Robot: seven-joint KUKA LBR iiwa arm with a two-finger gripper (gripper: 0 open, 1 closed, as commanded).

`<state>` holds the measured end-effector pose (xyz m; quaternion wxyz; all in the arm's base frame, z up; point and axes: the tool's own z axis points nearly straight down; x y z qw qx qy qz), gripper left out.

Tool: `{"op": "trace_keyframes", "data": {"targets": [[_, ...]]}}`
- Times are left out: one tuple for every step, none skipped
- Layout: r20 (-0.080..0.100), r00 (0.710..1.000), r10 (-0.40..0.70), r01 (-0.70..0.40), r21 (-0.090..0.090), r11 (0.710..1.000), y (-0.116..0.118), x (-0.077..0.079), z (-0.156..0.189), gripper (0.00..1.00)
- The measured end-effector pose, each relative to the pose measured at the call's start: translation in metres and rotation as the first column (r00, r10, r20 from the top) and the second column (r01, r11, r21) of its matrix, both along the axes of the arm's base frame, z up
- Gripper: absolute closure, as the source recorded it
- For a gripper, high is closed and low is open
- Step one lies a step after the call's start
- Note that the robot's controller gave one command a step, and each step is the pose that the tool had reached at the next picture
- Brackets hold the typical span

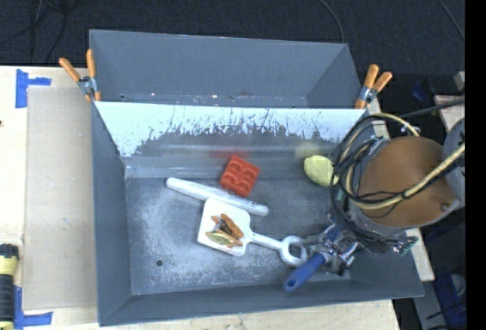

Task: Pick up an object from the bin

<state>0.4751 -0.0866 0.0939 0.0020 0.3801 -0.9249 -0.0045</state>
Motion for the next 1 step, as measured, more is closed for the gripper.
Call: {"op": "trace_keyframes", "data": {"targets": [[0.007,1.000,-0.002,0.002,-0.001,1.000,-0.0007,0.0018,0.0170,1.00]]}}
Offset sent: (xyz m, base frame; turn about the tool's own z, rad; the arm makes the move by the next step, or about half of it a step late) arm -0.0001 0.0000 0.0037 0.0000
